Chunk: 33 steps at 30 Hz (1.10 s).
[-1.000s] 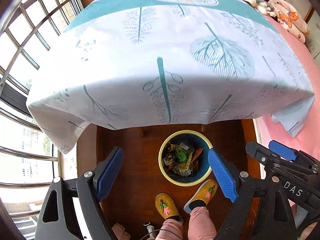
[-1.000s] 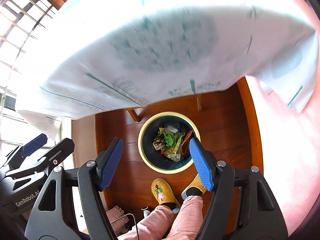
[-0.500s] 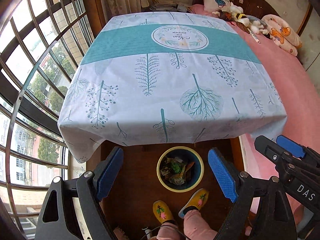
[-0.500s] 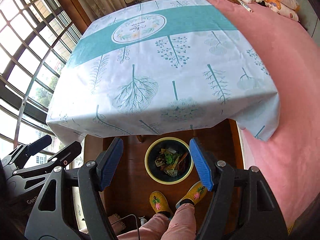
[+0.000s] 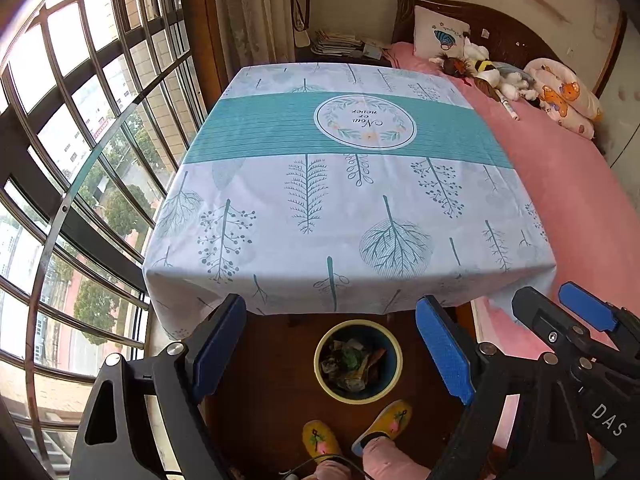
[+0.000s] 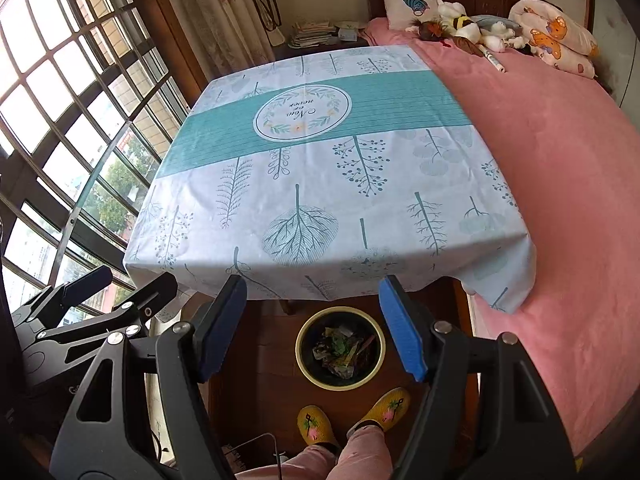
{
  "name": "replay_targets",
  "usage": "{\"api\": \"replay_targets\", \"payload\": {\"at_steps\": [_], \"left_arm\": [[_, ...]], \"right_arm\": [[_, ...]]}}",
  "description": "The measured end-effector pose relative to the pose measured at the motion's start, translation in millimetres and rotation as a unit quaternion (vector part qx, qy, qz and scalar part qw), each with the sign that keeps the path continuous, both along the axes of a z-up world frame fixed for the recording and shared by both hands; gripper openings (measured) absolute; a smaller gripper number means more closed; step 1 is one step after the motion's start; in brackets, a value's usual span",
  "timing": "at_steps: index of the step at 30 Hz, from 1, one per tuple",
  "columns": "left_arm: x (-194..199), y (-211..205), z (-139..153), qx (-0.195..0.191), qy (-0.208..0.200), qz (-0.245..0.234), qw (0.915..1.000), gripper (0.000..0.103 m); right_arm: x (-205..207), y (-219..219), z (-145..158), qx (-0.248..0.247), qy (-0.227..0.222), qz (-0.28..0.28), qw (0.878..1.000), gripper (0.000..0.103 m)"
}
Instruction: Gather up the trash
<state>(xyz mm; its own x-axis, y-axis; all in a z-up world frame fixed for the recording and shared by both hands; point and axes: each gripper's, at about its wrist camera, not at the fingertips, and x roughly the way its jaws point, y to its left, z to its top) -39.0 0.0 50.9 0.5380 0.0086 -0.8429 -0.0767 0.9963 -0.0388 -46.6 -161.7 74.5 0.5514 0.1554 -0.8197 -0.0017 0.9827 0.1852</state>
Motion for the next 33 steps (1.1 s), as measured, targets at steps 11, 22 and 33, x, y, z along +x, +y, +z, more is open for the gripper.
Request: {"api": "replay_targets", "payload": {"at_steps": [11,22,33], "left_arm": [[3,0,3,0.012,-0.004,0.001,0.9999,0.088],[9,-1,4,0.017,-0.002,-0.005,0.9998,0.088],[15,-4,5,0.028,-0.007,-0.014,0.9995,0.088]], "right_arm": [[0,8,6,-0.010,-0.013,0.000,1.000,0.066],[5,6,7,-0.012,-0.014,-0.003,1.000,0.066],[6,0,5,-0.012,-0.013,-0.011,1.000,0.066]]}}
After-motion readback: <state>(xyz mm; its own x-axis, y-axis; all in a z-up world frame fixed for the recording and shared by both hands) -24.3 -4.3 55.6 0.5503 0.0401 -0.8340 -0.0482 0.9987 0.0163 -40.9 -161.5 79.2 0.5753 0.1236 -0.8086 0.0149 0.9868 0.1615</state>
